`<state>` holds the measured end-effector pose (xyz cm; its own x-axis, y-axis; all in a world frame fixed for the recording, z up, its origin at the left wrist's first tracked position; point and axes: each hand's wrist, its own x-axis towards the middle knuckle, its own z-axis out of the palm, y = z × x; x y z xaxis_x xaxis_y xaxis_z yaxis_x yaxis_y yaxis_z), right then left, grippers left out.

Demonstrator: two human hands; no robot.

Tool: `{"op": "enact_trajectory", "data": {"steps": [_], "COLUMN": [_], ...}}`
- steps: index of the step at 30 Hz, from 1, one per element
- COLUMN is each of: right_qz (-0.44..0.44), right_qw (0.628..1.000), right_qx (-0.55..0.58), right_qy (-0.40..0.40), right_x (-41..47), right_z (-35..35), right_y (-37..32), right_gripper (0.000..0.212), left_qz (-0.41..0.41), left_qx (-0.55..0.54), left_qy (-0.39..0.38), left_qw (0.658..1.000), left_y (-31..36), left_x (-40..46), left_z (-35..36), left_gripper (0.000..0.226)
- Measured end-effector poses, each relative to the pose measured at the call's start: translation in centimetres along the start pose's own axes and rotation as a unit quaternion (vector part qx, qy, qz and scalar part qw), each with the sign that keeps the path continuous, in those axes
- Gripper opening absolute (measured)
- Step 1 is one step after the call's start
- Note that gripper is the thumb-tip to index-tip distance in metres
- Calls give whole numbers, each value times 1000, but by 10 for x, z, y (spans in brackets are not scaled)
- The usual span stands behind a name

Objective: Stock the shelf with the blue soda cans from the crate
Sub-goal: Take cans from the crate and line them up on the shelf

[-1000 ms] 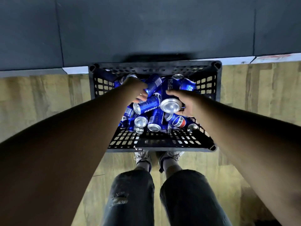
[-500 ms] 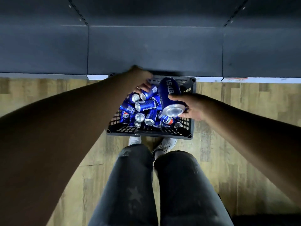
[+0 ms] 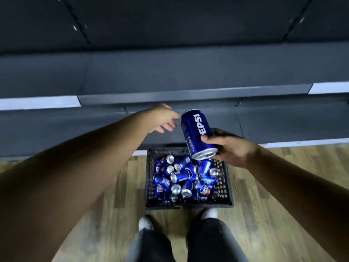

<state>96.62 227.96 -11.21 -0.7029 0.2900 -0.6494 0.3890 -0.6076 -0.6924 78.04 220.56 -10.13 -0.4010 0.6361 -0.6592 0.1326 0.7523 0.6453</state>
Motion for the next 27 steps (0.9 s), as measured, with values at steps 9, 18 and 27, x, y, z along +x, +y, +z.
{"op": "enact_trajectory", "data": {"steps": [9, 18, 27], "right_qz": [-124, -201, -262], "right_qw": [992, 979, 963], "right_qx": [-1, 10, -57], "right_qy": [-2, -35, 0], "right_x": [-26, -38, -48], "right_z": [106, 176, 203], "right_y": [-50, -91, -121], "right_gripper": [57, 51, 58], "left_qz": [91, 171, 199], "left_qx": [-44, -127, -216], "left_qy": [49, 100, 148], "left_qw": [994, 972, 944], "left_y": [10, 11, 31], "left_x": [-84, -136, -165], "left_z": [-101, -161, -170], "left_gripper": [24, 31, 29]}}
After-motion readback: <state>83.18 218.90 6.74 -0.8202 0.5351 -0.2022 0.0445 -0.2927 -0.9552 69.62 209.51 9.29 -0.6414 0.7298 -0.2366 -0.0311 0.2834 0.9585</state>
